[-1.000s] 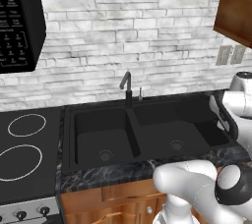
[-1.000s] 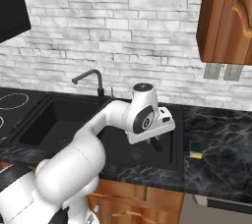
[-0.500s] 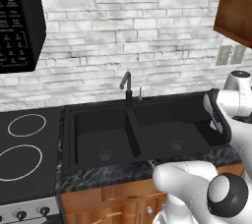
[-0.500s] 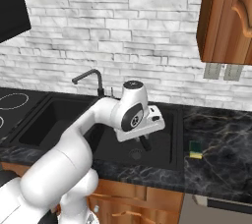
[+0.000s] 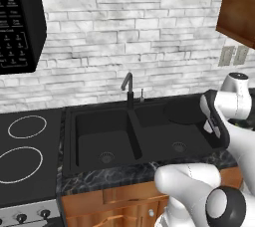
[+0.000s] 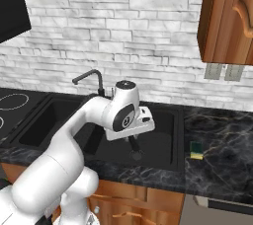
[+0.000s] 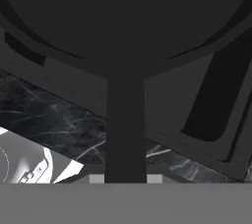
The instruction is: Pick the pan and sponge and place them into the sink. Then turn on the water.
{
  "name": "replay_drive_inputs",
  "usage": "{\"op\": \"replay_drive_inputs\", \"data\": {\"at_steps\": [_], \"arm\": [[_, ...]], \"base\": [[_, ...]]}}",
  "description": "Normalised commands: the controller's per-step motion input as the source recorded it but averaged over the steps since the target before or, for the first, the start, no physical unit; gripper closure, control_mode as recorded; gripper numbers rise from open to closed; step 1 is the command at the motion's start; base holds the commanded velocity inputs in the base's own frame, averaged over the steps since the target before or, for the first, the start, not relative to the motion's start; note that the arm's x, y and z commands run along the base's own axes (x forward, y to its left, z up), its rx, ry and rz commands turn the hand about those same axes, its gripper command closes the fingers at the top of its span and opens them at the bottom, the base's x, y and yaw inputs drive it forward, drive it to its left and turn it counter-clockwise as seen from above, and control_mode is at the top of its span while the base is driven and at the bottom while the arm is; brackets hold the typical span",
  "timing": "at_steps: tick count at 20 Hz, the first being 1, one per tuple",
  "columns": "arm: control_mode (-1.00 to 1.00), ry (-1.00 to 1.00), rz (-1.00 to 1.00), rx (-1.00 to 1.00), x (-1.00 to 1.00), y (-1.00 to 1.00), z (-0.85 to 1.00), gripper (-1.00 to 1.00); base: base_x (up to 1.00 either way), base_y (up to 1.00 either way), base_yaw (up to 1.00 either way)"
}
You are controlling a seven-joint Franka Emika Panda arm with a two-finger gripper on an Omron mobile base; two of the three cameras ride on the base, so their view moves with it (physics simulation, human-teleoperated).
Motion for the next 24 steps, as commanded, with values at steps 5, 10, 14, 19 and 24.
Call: {"op": "replay_drive_inputs", "data": {"at_steps": [5, 10, 14, 19, 24], "arm": [[-1.0, 0.0, 0.0, 0.01, 0.0, 0.41, 0.14, 1.0], [-1.0, 0.01, 0.03, 0.03, 0.0, 0.43, 0.06, 1.0], [-1.0, 0.0, 0.06, 0.05, 0.0, 0.42, 0.0, 1.0], [-1.0, 0.0, 0.07, 0.09, -0.01, 0.3, 0.0, 1.0], [-1.0, 0.0, 0.08, 0.09, -0.04, 0.23, 0.01, 1.0]], "base": [[0.0, 0.0, 0.0], [0.0, 0.0, 0.0], [0.0, 0.0, 0.0], [0.0, 0.0, 0.0], [0.0, 0.0, 0.0]]}}
